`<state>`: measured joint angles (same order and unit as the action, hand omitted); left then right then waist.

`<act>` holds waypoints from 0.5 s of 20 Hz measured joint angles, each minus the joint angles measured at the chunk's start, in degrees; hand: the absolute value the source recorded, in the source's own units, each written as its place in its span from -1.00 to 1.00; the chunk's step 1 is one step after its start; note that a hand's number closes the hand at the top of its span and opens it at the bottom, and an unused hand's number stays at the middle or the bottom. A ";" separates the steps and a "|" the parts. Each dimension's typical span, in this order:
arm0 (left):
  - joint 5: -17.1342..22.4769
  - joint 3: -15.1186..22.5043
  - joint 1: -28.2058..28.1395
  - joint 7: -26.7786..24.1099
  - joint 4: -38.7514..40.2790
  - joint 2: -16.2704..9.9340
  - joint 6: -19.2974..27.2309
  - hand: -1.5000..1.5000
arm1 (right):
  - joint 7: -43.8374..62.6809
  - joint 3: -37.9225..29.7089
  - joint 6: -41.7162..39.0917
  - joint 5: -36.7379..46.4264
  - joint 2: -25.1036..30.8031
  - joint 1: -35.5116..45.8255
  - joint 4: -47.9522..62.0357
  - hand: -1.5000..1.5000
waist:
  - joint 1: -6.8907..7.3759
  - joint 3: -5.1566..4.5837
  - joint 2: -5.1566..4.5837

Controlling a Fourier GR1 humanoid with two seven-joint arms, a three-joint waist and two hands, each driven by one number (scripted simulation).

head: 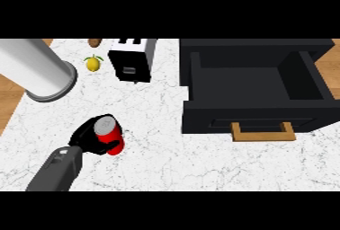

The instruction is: Pick up the can, place it into the drawer and close the drawer

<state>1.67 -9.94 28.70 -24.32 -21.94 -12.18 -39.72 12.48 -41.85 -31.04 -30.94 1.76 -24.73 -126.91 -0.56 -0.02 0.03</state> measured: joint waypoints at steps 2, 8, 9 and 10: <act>0.51 0.19 -0.01 0.09 -1.28 0.48 -0.91 1.00 | 0.76 -0.06 0.39 -0.42 -0.27 -0.11 -1.03 -1.00 | 0.04 -0.01 0.01; 4.01 -1.28 -1.53 1.45 -7.12 2.58 0.93 1.00 | -0.15 -1.31 -0.31 -0.19 -0.32 0.27 0.80 -1.00 | 0.61 0.04 0.19; 5.07 -2.69 -1.51 1.05 -7.50 3.05 3.34 1.00 | 0.14 -1.03 0.17 0.02 -0.60 0.40 0.34 -1.00 | 0.75 0.04 0.19; 6.13 -4.13 -1.68 0.58 -8.11 3.56 5.99 1.00 | 0.13 -1.13 0.02 0.04 -0.74 0.06 0.06 -1.00 | 0.89 0.05 0.26</act>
<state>7.80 -14.08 27.02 -23.74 -30.05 -8.62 -33.72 12.61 -42.98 -31.01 -30.89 1.03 -24.67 -126.85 0.33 0.04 0.29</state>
